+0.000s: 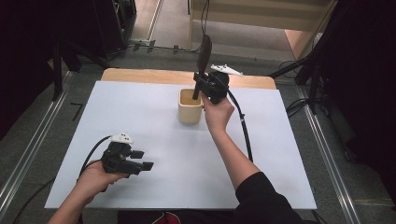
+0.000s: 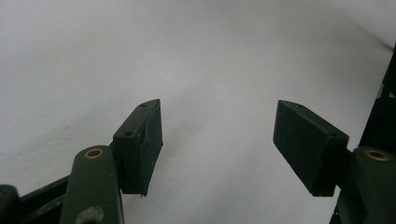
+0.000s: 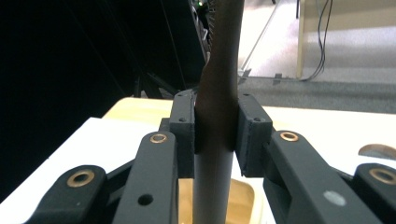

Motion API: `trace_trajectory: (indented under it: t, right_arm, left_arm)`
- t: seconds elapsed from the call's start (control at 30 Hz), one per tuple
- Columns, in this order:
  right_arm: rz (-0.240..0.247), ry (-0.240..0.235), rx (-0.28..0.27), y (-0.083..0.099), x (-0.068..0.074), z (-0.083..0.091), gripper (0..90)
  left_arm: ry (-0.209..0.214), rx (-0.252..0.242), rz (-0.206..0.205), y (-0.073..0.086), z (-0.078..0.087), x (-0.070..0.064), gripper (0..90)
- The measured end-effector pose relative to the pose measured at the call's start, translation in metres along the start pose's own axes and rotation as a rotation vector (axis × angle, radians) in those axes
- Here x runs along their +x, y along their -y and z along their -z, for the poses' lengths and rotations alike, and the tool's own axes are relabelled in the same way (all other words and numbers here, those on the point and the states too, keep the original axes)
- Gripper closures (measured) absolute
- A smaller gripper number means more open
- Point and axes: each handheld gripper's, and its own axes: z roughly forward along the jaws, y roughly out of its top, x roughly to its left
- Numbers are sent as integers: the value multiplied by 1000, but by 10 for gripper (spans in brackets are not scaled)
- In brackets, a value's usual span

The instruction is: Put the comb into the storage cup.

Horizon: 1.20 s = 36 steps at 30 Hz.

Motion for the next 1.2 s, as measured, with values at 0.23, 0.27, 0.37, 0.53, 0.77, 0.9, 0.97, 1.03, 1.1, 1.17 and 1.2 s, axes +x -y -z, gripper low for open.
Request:
trace_trajectory:
  t: [0.23,0.27,0.37,0.53,0.77,0.9,0.97,1.03,1.1,1.17,1.2]
  right_arm:
    - [0,-4,17,12,-2,-3,699]
    - [0,-6,19,14,-3,-4,698]
    - [6,-5,30,18,-2,-5,698]
    - [5,-9,34,26,-1,-7,698]
    - [17,-7,58,32,0,-10,697]
    - [30,-10,62,33,0,-10,695]
    - [21,-26,72,33,-1,-11,633]
    - [42,-83,48,33,-6,-13,322]
    - [88,-49,47,32,-9,-11,237]
    - [108,-4,42,31,-10,-8,196]
    - [110,-1,48,30,-12,-7,187]
  left_arm:
    - [0,7,-3,0,-1,0,339]
    - [1,6,-2,0,-1,0,339]
    - [1,5,-2,0,-1,0,339]
    - [4,5,3,1,-2,-1,339]
    - [4,5,3,1,-2,0,340]
    - [4,5,2,1,-2,0,340]
    - [4,5,2,1,-1,0,340]
    - [5,6,3,1,-1,1,339]
    - [3,8,3,1,-1,1,339]
    - [3,7,2,1,-1,0,340]
    - [3,7,2,1,-1,0,339]
